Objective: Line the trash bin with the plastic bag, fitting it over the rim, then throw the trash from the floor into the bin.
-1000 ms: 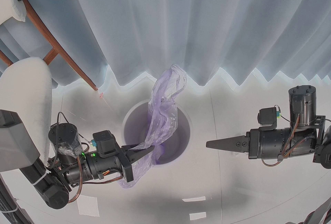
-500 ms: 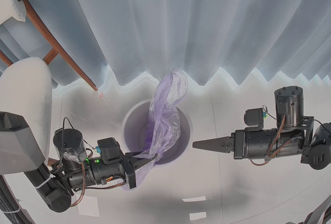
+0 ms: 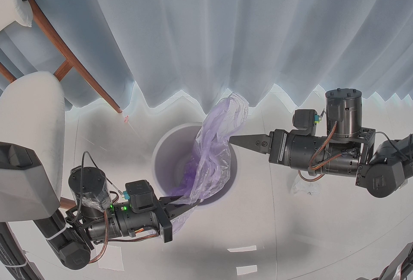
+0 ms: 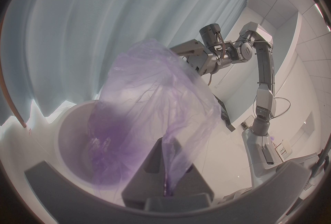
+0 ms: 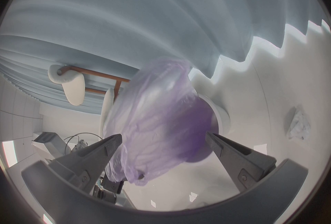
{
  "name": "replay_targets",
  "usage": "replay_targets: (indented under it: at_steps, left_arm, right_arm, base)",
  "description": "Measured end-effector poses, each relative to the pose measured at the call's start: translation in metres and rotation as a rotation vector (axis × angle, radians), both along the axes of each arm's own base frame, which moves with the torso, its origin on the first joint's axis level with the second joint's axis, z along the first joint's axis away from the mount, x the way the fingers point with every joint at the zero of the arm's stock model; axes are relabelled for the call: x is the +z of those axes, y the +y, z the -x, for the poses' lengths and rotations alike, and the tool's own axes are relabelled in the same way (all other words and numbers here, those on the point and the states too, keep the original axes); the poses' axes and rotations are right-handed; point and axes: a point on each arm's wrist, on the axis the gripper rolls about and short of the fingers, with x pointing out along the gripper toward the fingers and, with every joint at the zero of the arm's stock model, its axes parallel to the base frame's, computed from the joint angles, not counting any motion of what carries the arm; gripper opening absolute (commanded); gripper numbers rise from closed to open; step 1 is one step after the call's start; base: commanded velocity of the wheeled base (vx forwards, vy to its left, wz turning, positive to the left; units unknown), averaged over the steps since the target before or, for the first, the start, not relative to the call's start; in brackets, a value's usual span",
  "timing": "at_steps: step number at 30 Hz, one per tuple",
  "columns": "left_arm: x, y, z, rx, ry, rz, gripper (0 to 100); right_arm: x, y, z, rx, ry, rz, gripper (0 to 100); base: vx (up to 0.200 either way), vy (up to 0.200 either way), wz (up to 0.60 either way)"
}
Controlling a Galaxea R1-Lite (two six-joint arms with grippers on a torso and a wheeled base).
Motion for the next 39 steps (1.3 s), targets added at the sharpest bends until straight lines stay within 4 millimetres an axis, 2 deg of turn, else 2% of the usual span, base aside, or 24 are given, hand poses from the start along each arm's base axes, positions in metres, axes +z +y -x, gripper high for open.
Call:
replay_targets:
  at_steps: [15, 31, 39]
  left_arm:
    - [0.000, 0.000, 0.000, 0.000, -0.003, -0.001, 0]
    - [0.003, 0.000, -0.001, 0.003, -0.016, 0.007, 0]
    - [0.003, 0.000, 0.001, -0.006, -0.032, -0.006, 0]
  right_arm:
    - [-0.015, 0.008, -0.010, -0.002, 0.013, 0.012, 100]
    - [-0.033, 0.006, -0.023, -0.040, 0.080, 0.015, 100]
    - [-0.020, 0.011, -0.035, -0.072, 0.061, -0.089, 100]
  base:
    - [0.000, 0.000, 0.00]
    - [0.000, 0.000, 0.00]
    - [0.000, 0.000, 0.00]
